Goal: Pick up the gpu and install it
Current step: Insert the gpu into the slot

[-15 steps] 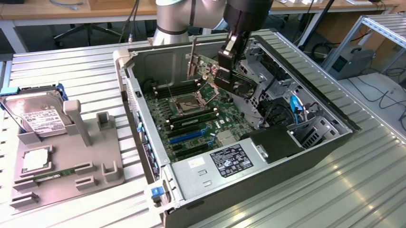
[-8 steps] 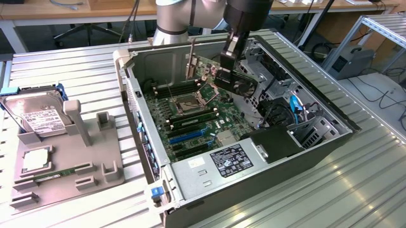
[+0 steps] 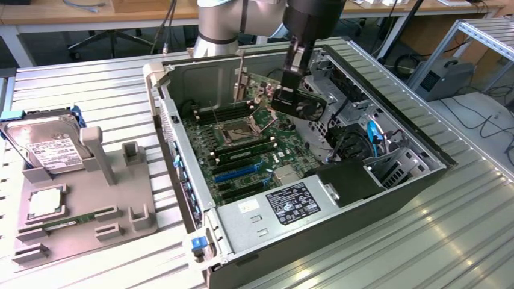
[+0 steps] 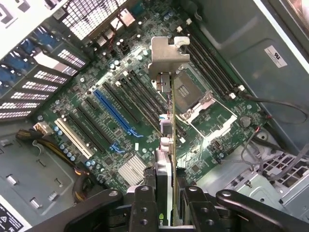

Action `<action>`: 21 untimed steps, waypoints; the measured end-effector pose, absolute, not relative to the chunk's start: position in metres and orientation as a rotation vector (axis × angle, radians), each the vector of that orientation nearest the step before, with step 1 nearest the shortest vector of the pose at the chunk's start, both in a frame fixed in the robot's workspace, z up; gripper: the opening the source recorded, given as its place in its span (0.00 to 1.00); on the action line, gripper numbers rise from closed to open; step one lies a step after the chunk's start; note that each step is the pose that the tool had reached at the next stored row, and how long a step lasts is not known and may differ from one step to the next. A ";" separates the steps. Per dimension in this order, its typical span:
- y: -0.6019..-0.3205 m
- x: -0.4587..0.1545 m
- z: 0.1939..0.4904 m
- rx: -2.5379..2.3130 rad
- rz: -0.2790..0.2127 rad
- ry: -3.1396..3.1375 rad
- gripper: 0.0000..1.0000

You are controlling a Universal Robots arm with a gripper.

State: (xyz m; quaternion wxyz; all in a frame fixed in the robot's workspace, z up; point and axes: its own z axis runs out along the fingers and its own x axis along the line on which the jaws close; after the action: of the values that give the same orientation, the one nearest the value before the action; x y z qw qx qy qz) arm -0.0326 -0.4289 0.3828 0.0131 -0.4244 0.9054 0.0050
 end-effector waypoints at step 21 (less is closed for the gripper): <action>-0.429 -0.033 0.383 -1.705 0.021 2.609 0.27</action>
State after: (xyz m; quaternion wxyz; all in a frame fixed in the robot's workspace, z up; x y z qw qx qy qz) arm -0.0326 -0.4289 0.3828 0.0123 -0.5471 0.8370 0.0068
